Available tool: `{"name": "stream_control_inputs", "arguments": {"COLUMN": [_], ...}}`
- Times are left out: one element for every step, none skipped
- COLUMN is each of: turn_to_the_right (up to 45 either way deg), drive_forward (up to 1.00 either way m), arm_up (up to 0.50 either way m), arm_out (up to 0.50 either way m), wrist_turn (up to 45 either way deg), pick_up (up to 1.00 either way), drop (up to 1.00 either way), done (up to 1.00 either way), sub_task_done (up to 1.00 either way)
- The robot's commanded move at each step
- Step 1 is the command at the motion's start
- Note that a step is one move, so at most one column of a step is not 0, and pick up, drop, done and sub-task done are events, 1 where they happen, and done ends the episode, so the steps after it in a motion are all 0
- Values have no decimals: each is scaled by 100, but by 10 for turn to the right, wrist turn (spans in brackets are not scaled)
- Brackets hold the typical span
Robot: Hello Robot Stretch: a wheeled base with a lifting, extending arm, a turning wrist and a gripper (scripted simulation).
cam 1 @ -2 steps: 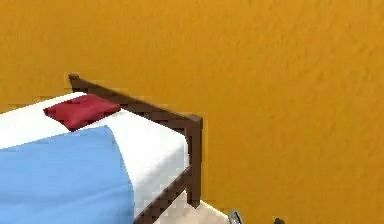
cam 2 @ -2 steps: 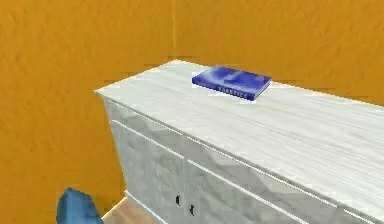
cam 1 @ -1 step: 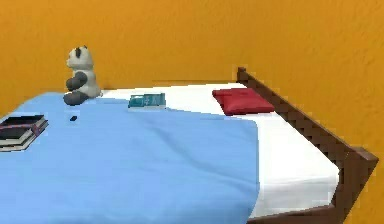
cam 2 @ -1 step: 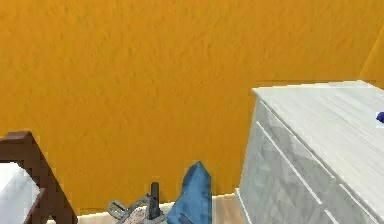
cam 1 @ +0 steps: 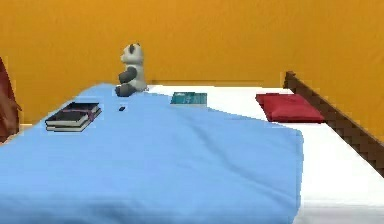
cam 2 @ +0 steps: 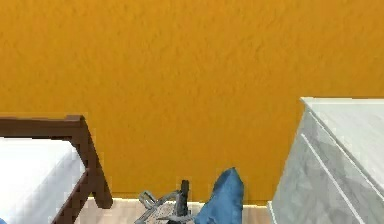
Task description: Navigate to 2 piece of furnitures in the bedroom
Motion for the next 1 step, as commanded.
{"name": "stream_control_inputs", "arguments": {"turn_to_the_right": [0], "drive_forward": [0], "arm_up": [0], "arm_out": [0], "wrist_turn": [0], "pick_up": [0], "drop": [0], "done": [100], "sub_task_done": [0]}}
